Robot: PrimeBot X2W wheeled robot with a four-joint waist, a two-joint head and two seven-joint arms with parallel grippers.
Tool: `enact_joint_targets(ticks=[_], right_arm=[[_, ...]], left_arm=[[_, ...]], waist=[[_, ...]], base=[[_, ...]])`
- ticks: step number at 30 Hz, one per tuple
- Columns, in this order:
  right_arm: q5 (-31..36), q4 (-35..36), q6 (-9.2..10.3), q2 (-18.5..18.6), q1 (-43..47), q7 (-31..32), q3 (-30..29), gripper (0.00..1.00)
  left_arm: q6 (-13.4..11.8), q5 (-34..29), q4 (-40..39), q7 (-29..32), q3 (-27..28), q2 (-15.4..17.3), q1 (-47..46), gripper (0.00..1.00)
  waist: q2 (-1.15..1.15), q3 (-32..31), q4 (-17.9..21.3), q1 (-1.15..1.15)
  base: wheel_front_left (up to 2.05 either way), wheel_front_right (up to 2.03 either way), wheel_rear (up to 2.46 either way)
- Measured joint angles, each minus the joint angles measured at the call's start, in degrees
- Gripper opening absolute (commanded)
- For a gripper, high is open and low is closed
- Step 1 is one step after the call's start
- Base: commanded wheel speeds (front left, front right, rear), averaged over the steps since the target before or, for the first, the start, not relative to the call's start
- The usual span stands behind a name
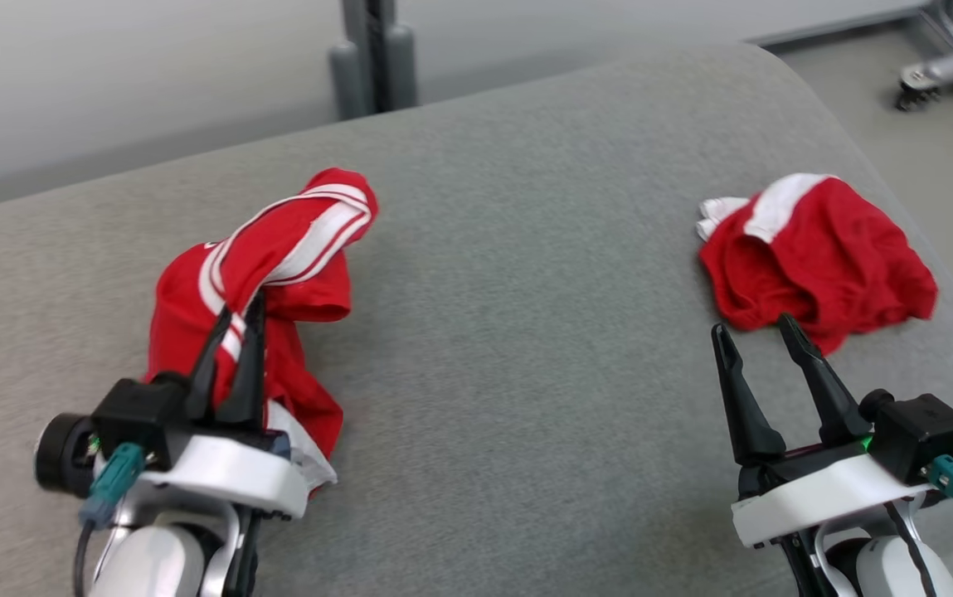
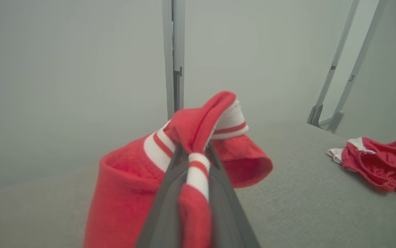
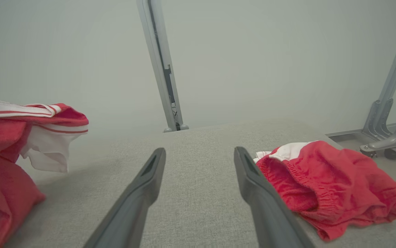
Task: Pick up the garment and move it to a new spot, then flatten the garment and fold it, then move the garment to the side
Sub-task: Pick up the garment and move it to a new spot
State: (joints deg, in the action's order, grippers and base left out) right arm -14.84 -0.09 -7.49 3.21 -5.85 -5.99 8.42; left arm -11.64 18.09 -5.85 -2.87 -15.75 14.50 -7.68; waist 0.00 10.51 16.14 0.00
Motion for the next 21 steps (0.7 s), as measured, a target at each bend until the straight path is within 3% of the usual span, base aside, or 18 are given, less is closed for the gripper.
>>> enact_joint_targets(ticks=[6,14,15,16,21], right_arm=[[-1.12,-1.23,0.00,-0.11,-0.98,-1.59,0.60,1.00],[-2.07,-3.30,0.00,-0.29,-3.08,-3.49,1.29,1.00],[-2.31,-3.55,0.00,-0.30,-3.31,-3.64,1.34,1.00],[-2.40,-3.90,0.00,-0.32,-3.37,-3.78,1.36,1.00],[-2.36,-4.80,0.00,-0.35,-3.93,-4.16,1.11,1.00]], left_arm=[[3.38,-0.53,6.47,-0.13,-4.47,-1.82,-4.82,0.00],[6.68,-0.82,16.57,-1.99,-8.86,-5.65,-10.44,0.00],[7.15,-0.48,17.59,-2.42,-9.04,-6.14,-10.92,0.35],[7.45,-0.35,18.60,-2.80,-9.39,-6.56,-11.40,0.98],[8.84,0.30,20.63,-6.13,-10.83,-8.43,-12.30,1.00]], waist=[[0.00,3.35,4.07,0.00],[0.00,7.59,6.16,0.00],[0.00,7.80,6.13,0.00],[0.00,7.90,5.96,0.00],[0.00,7.64,4.49,0.00]], base=[[0.00,0.00,0.00],[0.00,0.00,0.00],[0.00,0.00,0.00],[0.00,0.00,0.00],[0.00,0.00,0.00]])
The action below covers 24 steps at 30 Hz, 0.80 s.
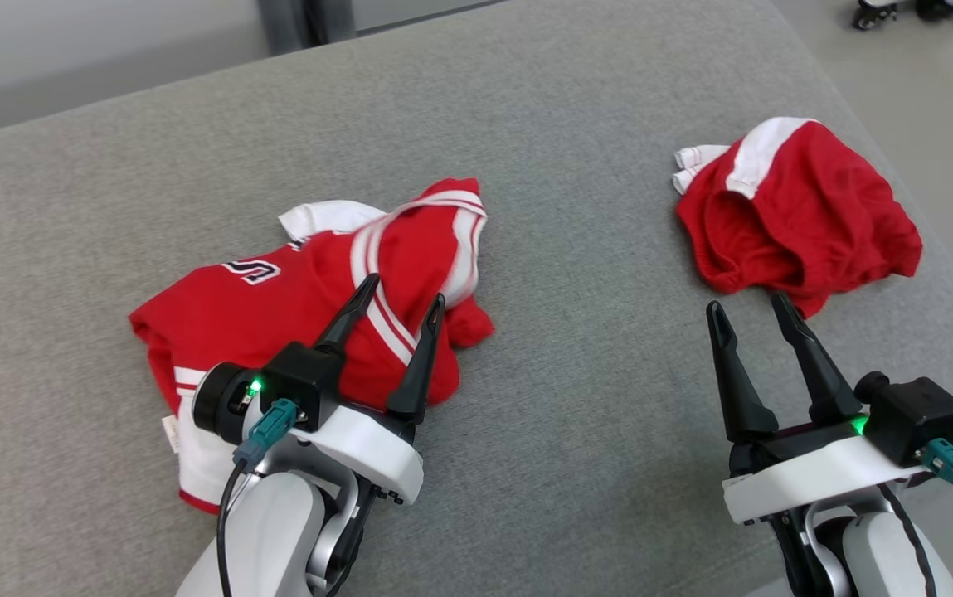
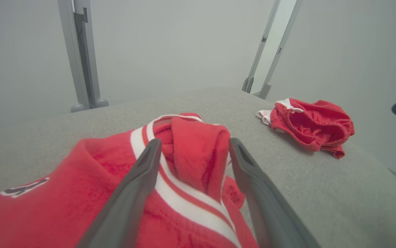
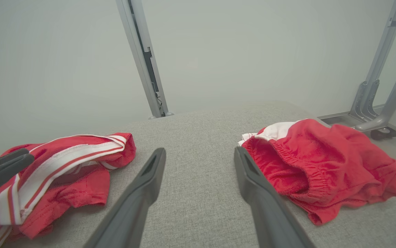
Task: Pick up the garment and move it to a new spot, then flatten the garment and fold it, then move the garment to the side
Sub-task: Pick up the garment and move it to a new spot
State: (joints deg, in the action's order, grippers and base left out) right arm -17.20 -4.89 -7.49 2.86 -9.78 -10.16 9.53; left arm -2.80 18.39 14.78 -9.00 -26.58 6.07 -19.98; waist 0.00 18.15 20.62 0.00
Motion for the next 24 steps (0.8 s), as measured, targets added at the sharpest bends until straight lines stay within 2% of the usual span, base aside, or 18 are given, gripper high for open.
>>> enact_joint_targets(ticks=[4,7,15,24], right_arm=[[0.67,-0.12,0.00,-0.01,-0.01,-0.01,-1.30,1.00],[1.36,0.16,0.00,-0.03,0.31,0.16,-2.07,1.00],[2.94,1.63,0.00,0.26,1.18,1.13,-4.15,1.00],[3.57,2.25,0.00,0.76,2.45,2.08,-4.92,1.00]], left_arm=[[0.18,0.63,-2.13,-2.66,-0.20,-0.56,0.79,1.00],[-0.88,0.89,-4.32,-3.49,0.67,-0.24,2.33,1.00],[-3.92,1.93,-9.09,-5.11,6.86,3.42,5.29,1.00],[-4.54,4.31,-11.74,-5.73,14.61,8.02,9.68,1.00]], waist=[[0.00,-1.20,-2.30,0.00],[0.00,-2.08,-4.07,0.00],[0.00,-4.14,-9.59,0.00],[0.00,-6.83,-14.27,0.00]], base=[[0.00,0.00,0.00],[0.00,0.00,0.00],[0.00,0.00,0.00],[0.00,0.00,0.00]])
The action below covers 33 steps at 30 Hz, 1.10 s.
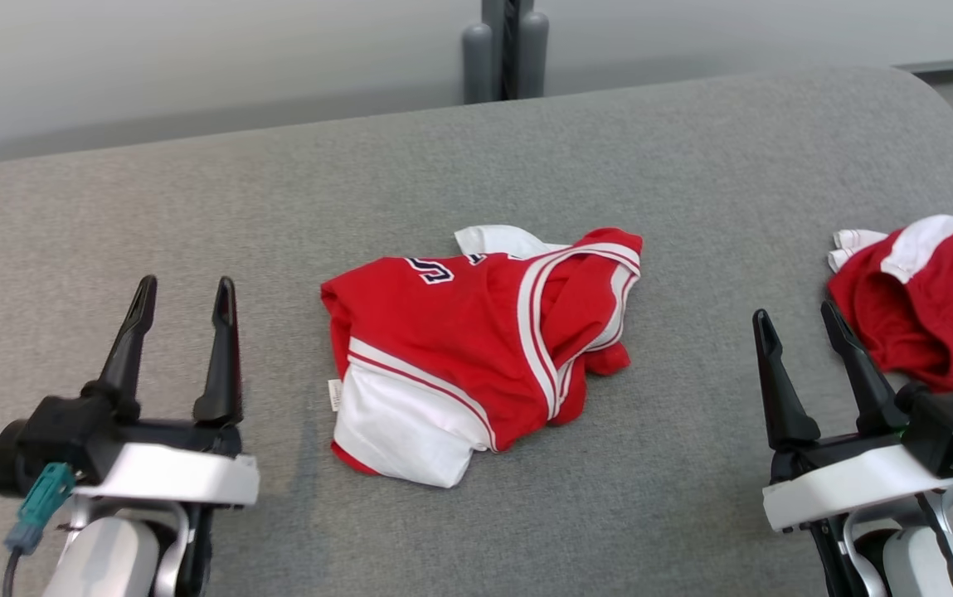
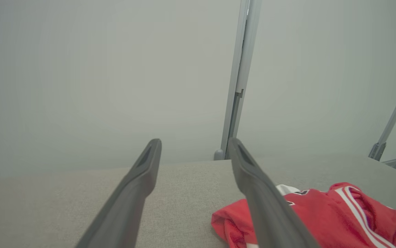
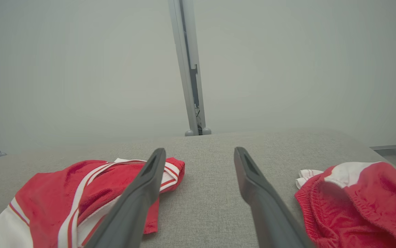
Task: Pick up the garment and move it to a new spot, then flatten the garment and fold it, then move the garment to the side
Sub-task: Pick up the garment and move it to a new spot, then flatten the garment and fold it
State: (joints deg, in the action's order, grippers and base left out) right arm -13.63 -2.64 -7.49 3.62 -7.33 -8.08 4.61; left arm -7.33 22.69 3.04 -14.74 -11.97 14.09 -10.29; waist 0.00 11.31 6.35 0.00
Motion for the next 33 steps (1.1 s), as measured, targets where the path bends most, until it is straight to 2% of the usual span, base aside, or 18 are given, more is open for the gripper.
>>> enact_joint_targets(ticks=[9,22,33], right_arm=[[0.58,0.00,0.00,0.53,2.12,1.21,0.35,1.00],[1.53,1.93,0.00,0.76,6.69,3.60,-0.20,1.00],[1.69,4.00,0.00,0.53,7.89,5.04,-0.62,1.00]], left_arm=[[-0.24,0.02,-1.91,0.35,1.74,3.18,6.11,1.00],[-1.08,1.05,-3.03,1.98,0.83,3.36,11.98,1.00],[-2.25,1.26,-4.50,2.61,0.35,3.55,13.13,1.00]], waist=[[0.00,-3.44,-2.68,0.00],[0.00,-8.57,-4.00,0.00],[0.00,-8.75,-4.31,0.00]], base=[[0.00,0.00,0.00],[0.00,0.00,0.00],[0.00,0.00,0.00]])
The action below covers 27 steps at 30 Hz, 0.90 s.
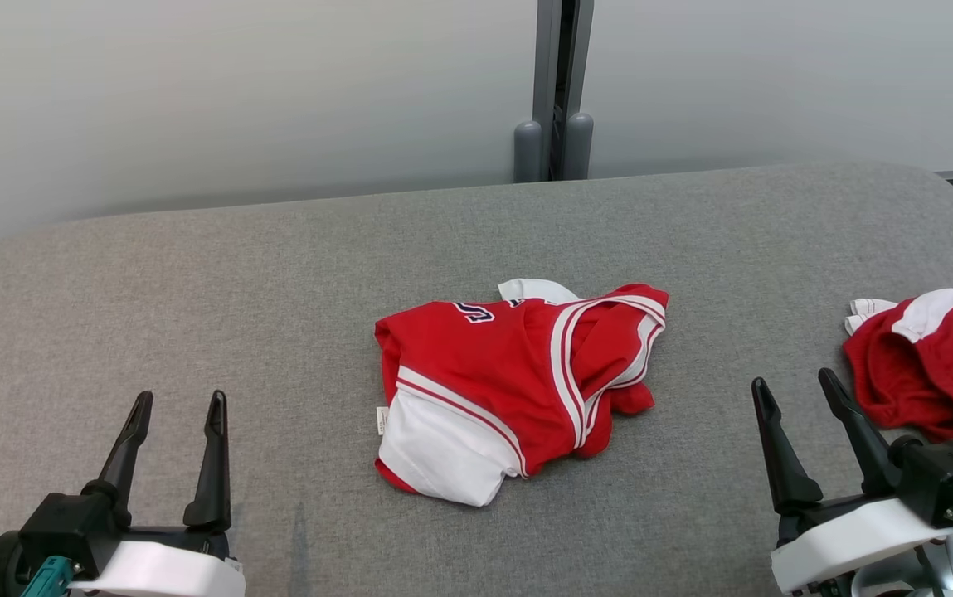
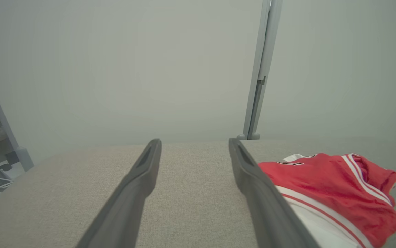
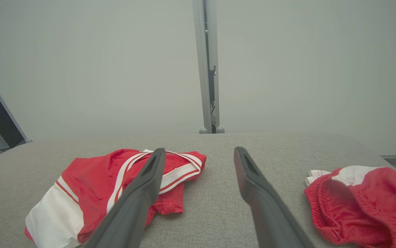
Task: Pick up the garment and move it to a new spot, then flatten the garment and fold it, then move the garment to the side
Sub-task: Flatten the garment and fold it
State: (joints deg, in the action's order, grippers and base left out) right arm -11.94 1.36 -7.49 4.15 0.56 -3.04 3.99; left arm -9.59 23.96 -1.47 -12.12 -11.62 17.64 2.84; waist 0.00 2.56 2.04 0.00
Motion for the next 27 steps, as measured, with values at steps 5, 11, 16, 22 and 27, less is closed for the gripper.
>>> enact_joint_targets(ticks=[5,11,16,22,27], right_arm=[[-0.15,0.00,0.00,0.05,-0.03,0.67,0.49,1.00],[-4.48,-2.31,0.00,4.02,-3.07,7.06,13.85,1.00],[-6.50,-8.50,0.00,4.92,-8.72,6.89,17.94,1.00],[-8.11,-14.26,0.00,5.44,-12.27,5.90,20.86,1.00],[-8.86,-13.17,0.00,5.71,-12.99,3.59,22.24,0.00]], left_arm=[[-0.07,0.01,-0.38,0.09,-0.30,0.18,-0.02,1.00],[-0.10,-0.11,-0.81,-0.01,-1.34,-0.23,-2.76,1.00],[0.23,-0.49,-0.16,-0.92,-2.48,-1.55,-6.00,1.00],[0.94,-0.74,1.65,-1.80,-3.03,-2.41,-8.23,1.00],[1.05,-0.76,2.77,-2.13,-2.85,-2.72,-8.70,1.00]], waist=[[0.00,0.55,-0.20,0.00],[0.00,3.62,-2.25,0.00],[0.00,7.27,-5.17,0.00],[0.00,9.97,-7.66,0.00],[0.00,10.14,-7.78,0.00]], base=[[0.00,0.00,0.00],[0.00,0.00,0.00],[0.00,0.00,0.00],[0.00,0.00,0.00],[0.00,0.00,0.00]])
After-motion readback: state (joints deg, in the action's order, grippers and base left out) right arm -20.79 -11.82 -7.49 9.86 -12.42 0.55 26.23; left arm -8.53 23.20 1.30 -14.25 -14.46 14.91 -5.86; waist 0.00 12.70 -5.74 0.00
